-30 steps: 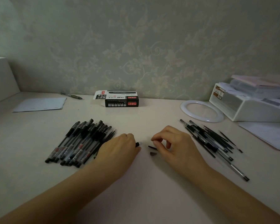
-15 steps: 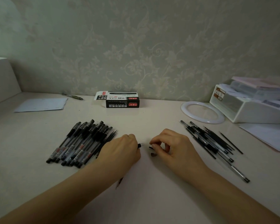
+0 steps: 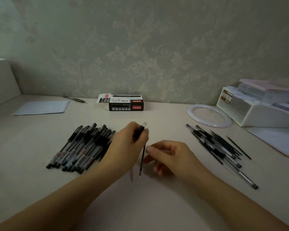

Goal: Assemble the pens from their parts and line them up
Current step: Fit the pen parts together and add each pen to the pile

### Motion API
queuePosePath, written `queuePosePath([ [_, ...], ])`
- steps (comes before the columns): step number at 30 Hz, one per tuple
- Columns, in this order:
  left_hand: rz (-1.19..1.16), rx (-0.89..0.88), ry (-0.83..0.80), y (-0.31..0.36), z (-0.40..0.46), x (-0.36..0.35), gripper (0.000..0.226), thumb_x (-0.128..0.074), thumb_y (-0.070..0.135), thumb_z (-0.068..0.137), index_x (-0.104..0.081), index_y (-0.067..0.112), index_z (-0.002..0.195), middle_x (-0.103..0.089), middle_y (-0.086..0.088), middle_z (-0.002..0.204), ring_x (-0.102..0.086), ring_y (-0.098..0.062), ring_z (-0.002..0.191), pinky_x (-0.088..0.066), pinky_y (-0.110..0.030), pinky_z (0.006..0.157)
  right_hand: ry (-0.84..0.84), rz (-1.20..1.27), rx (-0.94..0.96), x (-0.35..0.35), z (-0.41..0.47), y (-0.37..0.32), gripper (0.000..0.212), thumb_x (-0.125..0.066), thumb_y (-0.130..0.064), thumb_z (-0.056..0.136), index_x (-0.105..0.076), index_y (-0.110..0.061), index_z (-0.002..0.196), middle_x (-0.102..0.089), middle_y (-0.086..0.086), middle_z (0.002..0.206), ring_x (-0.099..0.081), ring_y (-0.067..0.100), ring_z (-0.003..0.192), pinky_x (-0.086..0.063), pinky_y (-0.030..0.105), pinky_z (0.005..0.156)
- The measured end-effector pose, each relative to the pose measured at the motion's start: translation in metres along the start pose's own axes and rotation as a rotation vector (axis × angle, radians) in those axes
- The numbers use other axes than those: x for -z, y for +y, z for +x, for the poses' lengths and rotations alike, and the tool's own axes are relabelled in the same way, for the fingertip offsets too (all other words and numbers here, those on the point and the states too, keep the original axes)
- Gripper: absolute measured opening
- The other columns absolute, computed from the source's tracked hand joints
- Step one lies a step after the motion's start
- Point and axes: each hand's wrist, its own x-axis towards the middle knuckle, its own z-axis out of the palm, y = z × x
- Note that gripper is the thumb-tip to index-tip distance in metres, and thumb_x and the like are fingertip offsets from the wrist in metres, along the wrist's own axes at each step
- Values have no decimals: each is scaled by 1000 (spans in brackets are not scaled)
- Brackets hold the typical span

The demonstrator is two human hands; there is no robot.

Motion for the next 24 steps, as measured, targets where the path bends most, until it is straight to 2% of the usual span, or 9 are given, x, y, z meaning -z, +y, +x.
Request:
queuePosePath([
  [3,-121,27,25,1,-2,-5,26,-52,35,91,-51,22,68,-60,4,60,-49,-2,51,-40,-16,49,-76,24,-22,-4,-1,0,30,-73,-32,84,-67,-9,103,-77,7,88,-62,11,57,-49,20,54],
  [6,-175,91,56,-2,-3,-6,26,-51,38,89,-57,18,72,-65,-2,68,-54,-14,59,-44,-25,56,-60,16,-14,-1,0,-2,30,-74,-26,86,-59,-13,109,-76,9,83,-57,11,55,-46,19,53],
  [8,-209,129,65,-3,-3,-3,28,-51,35,91,-60,18,71,-62,2,63,-48,-10,52,-40,-21,49,-23,33,29,2,0,-2,29,-70,-21,89,-52,-17,112,-75,9,80,-54,12,55,-44,20,52],
  [11,-242,209,49,-6,-1,2,30,-52,31,93,-61,13,71,-57,-5,60,-38,-7,44,-34,-23,46,-14,113,148,8,1,-3,11,-56,-9,97,-62,-15,103,-70,10,79,-50,14,57,-42,23,58],
  [13,-249,223,28,-7,0,3,28,-51,28,93,-59,12,72,-55,-1,57,-37,-6,43,-32,-22,44,-57,149,202,8,1,-2,24,-51,-1,98,-72,-13,97,-71,10,83,-55,13,64,-46,24,65],
  [16,-176,148,5,-7,0,2,19,-51,29,94,-56,18,79,-56,8,57,-40,-1,45,-33,-15,44,-29,78,310,2,0,0,23,-59,5,92,-74,-12,96,-75,7,87,-66,11,74,-53,21,70],
  [18,-79,31,-53,-9,-3,3,10,-47,36,96,-51,27,94,-59,2,62,-43,-2,46,-34,-17,44,134,51,367,4,1,-1,16,-67,-5,89,-74,-18,92,-75,6,84,-67,10,72,-54,20,69],
  [21,242,-188,-140,-16,-6,5,15,-39,41,98,-45,39,111,-49,4,60,-47,-9,52,-40,-32,51,376,136,399,18,5,-2,14,-58,-16,96,-73,-15,94,-73,6,79,-62,11,68,-53,19,68],
  [24,269,-238,-130,-16,-7,4,12,-39,40,99,-47,41,107,-49,9,61,-47,-9,56,-39,-31,51,428,315,321,26,9,1,23,-48,-20,101,-68,-10,94,-69,5,75,-59,10,66,-52,18,66],
])
